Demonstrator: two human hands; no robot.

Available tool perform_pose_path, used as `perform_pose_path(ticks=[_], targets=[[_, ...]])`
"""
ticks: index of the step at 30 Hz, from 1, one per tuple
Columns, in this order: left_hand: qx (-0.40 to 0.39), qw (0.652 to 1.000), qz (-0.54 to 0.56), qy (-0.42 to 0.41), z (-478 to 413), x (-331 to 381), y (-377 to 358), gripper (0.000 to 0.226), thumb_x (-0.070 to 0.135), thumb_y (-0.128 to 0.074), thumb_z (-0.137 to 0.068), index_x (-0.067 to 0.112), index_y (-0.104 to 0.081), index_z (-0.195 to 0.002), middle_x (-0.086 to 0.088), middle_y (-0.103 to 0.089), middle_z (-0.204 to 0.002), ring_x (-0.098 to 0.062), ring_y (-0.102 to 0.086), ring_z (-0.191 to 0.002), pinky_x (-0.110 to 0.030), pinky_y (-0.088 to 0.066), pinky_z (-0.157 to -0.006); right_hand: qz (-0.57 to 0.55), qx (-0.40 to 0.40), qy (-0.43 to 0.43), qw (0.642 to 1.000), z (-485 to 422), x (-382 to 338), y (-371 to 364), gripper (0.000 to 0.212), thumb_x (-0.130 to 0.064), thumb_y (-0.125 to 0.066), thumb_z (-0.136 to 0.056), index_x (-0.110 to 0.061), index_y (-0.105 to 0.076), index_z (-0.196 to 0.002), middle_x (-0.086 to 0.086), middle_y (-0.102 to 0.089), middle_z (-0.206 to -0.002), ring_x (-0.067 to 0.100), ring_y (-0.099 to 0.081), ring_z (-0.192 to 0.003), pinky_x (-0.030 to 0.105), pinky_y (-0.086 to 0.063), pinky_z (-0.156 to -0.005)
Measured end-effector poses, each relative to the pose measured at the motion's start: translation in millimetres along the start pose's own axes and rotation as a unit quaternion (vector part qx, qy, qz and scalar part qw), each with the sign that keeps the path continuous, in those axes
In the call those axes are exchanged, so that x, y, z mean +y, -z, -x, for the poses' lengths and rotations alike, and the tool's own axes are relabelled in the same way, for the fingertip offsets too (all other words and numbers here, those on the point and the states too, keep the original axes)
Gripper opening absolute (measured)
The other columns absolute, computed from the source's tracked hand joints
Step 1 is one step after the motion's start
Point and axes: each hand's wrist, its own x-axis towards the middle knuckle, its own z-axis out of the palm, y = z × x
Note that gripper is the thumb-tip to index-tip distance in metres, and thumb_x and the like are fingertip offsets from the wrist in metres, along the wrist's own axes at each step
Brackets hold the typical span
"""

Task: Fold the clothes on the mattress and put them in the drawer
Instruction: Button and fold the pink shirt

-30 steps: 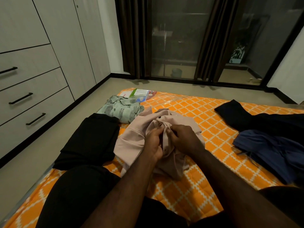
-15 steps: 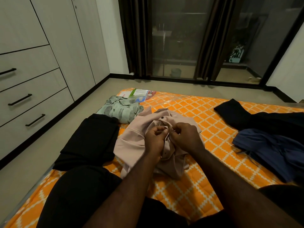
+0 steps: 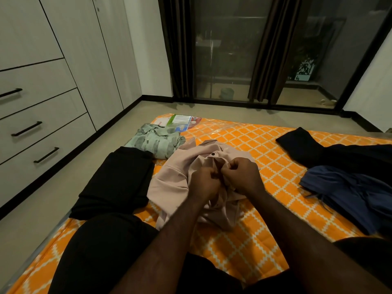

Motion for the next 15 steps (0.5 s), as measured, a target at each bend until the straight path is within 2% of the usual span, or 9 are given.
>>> perform_pose_path(ticks=[3, 4, 6, 9, 12, 15], targets=[[-0.024, 0.997, 0.065, 0.023, -0.3, -1.2, 5.9, 0.037, 0.024, -0.058, -0.068, 0.012, -0.078, -0.096, -0.009, -0.076, -0.092, -0.027, -0.069, -0.087, -0.041, -0.057, -0.078, 0.032, -0.009, 0.008, 0.999, 2.7, -2.9, -1.2, 0.035, -0.026, -0.07, -0.084, -0.017, -0.05, -0.057, 0.001, -0.052, -0.053, 0.017, -0.051, -0.053, 0.031, -0.035, -0.049], [-0.026, 0.995, 0.091, 0.031, -0.3, -2.6, 6.6, 0.035, 0.023, -0.059, -0.066, 0.014, -0.078, -0.095, -0.008, -0.076, -0.092, -0.026, -0.07, -0.087, -0.044, -0.059, -0.078, 0.033, -0.011, 0.01, 0.999, 3.0, -2.7, -2.2, 0.034, -0.025, -0.071, -0.084, -0.018, -0.051, -0.058, 0.0, -0.052, -0.054, 0.016, -0.051, -0.054, 0.031, -0.035, -0.05], [-0.028, 0.991, 0.122, 0.036, -0.7, -4.9, 7.0, 0.019, 0.015, -0.069, -0.072, 0.021, -0.075, -0.088, -0.006, -0.076, -0.09, -0.025, -0.071, -0.086, -0.048, -0.06, -0.079, 0.034, -0.013, 0.014, 0.999, 2.6, -0.7, -3.4, 0.037, -0.024, -0.072, -0.087, -0.021, -0.05, -0.057, -0.003, -0.051, -0.054, 0.011, -0.049, -0.054, 0.029, -0.032, -0.049], [-0.028, 0.983, 0.17, 0.061, -4.0, -8.0, 5.7, 0.025, 0.005, -0.077, -0.078, 0.029, -0.072, -0.08, -0.003, -0.076, -0.087, -0.024, -0.073, -0.086, -0.051, -0.061, -0.079, 0.036, -0.011, 0.012, 0.999, 0.9, 2.7, -4.2, 0.045, -0.026, -0.073, -0.091, -0.025, -0.048, -0.054, -0.005, -0.048, -0.052, 0.007, -0.046, -0.051, 0.025, -0.027, -0.047], [-0.023, 0.972, 0.216, 0.089, -5.1, -10.6, 3.5, 0.025, 0.002, -0.076, -0.08, 0.027, -0.075, -0.082, -0.005, -0.077, -0.088, -0.026, -0.073, -0.087, -0.054, -0.061, -0.079, 0.031, -0.004, 0.008, 0.999, -0.5, 5.6, -5.7, 0.042, -0.028, -0.075, -0.09, -0.025, -0.051, -0.055, -0.006, -0.052, -0.054, 0.007, -0.05, -0.053, 0.025, -0.03, -0.047], [-0.006, 0.966, 0.243, 0.091, -4.8, -10.7, 3.0, 0.023, 0.004, -0.078, -0.079, 0.028, -0.075, -0.08, -0.003, -0.077, -0.087, -0.026, -0.074, -0.086, -0.052, -0.061, -0.08, 0.051, 0.014, 0.008, 0.999, -0.3, 8.9, -8.2, 0.031, -0.031, -0.074, -0.088, -0.019, -0.06, -0.064, -0.003, -0.058, -0.06, 0.015, -0.056, -0.059, 0.028, -0.037, -0.049]])
